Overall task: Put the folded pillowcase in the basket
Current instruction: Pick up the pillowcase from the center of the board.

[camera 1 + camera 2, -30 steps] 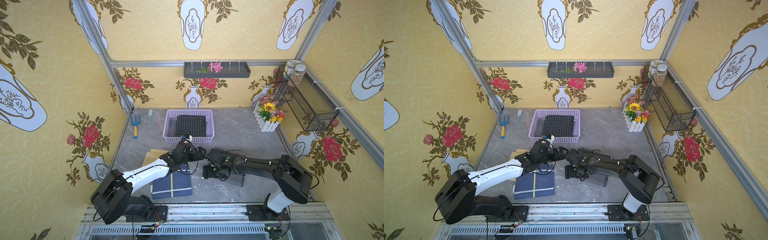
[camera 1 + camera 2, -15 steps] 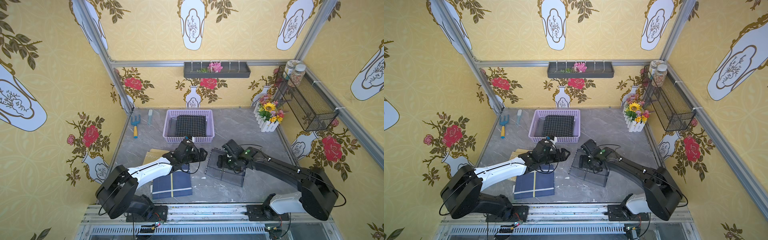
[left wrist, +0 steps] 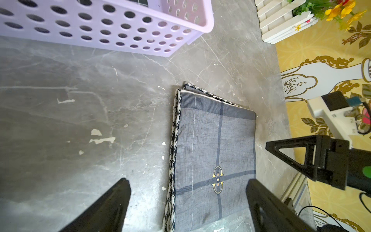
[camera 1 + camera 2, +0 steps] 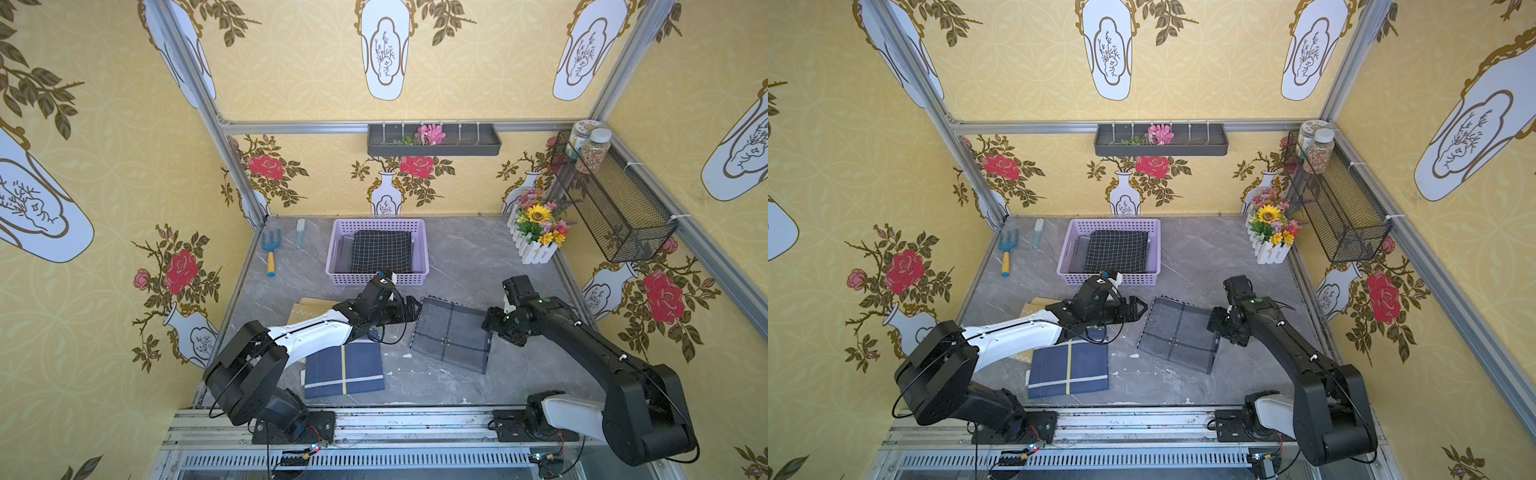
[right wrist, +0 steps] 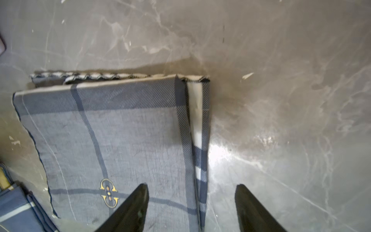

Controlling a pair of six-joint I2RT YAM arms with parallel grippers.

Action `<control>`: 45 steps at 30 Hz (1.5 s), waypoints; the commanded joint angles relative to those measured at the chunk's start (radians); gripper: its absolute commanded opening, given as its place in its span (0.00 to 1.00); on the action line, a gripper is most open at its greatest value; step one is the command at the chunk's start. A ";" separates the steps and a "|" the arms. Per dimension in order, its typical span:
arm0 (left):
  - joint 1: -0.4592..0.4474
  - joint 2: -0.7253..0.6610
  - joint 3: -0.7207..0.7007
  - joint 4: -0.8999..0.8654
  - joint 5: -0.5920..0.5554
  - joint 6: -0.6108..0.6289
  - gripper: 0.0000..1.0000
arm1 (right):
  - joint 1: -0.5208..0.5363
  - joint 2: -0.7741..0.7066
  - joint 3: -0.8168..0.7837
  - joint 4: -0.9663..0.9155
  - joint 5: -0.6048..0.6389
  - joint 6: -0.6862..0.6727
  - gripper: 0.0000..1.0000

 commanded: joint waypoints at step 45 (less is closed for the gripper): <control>0.000 0.017 -0.003 0.028 0.011 0.009 0.95 | -0.144 0.168 0.046 0.060 -0.044 -0.099 0.29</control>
